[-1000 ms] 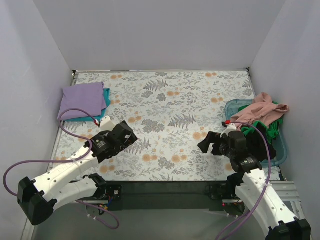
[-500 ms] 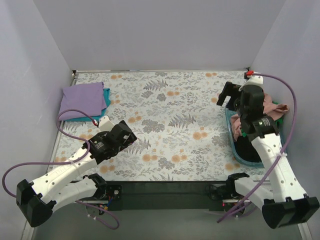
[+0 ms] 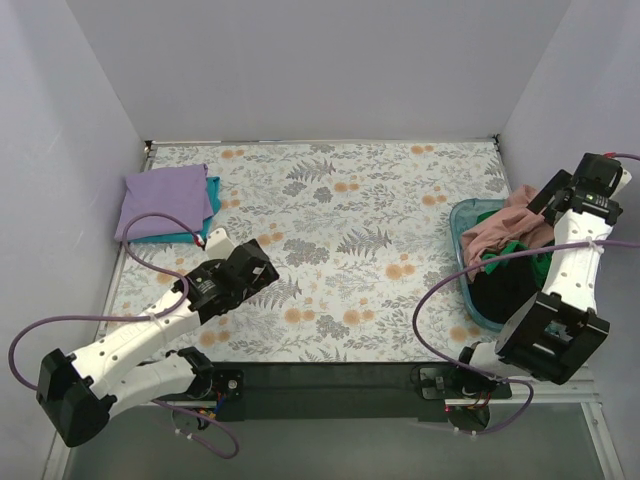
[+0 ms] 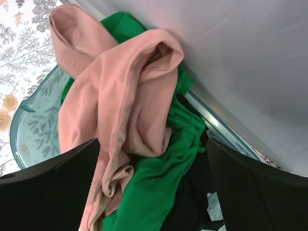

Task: Fold and stack the t-shirts
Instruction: Grab the tshirt from the pile

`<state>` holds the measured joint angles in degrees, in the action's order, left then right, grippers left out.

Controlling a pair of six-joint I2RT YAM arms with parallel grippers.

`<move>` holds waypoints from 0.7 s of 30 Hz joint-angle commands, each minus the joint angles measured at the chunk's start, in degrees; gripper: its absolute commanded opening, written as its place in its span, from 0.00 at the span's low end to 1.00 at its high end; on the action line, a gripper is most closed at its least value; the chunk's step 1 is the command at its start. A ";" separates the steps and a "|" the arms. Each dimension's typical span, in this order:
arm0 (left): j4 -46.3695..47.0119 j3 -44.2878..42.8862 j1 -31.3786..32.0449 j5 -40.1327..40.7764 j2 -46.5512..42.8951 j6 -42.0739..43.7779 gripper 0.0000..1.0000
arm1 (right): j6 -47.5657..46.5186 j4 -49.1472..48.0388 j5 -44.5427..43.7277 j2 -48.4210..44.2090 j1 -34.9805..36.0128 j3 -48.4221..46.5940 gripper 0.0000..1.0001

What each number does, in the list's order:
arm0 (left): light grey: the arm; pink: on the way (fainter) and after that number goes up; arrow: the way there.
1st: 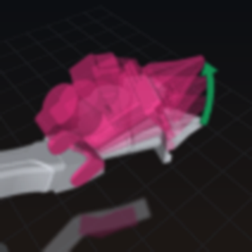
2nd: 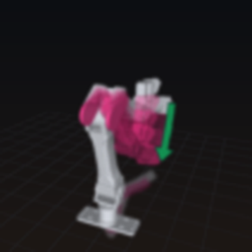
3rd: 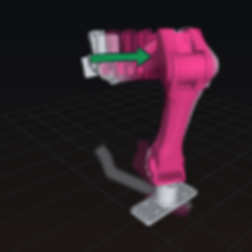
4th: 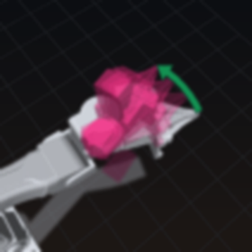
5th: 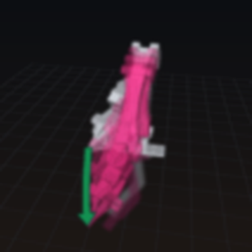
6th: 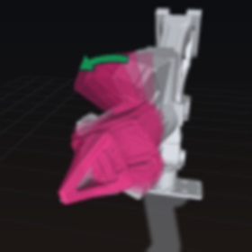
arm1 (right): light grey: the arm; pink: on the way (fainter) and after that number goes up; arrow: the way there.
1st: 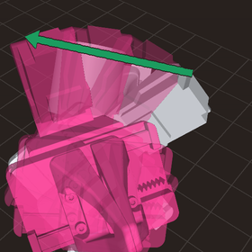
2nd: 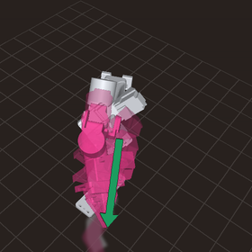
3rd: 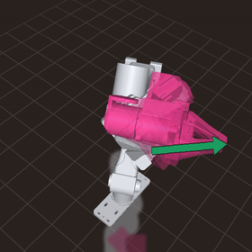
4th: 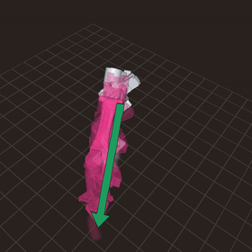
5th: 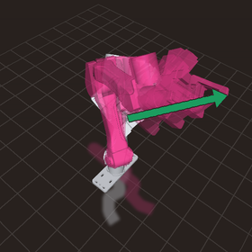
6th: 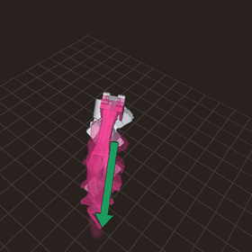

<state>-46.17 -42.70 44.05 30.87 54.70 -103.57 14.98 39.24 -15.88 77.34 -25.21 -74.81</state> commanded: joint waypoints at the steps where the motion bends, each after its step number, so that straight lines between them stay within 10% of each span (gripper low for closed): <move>1: 2.49 -1.77 0.07 0.24 1.20 2.75 0.98 | 0.40 -0.21 4.63 2.45 -2.21 -4.21 0.98; 12: 3.90 -1.42 0.07 0.94 3.49 3.81 0.98 | 3.47 -13.84 9.72 8.44 -2.83 0.36 0.80; 21: 1.35 -2.04 -0.02 3.40 3.58 1.79 0.98 | 3.56 -15.51 9.20 12.13 -2.83 -0.25 0.32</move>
<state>-43.59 -43.05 44.05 31.66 58.61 -100.99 17.96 26.33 -6.66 89.03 -27.73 -74.28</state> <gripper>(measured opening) 0.981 0.333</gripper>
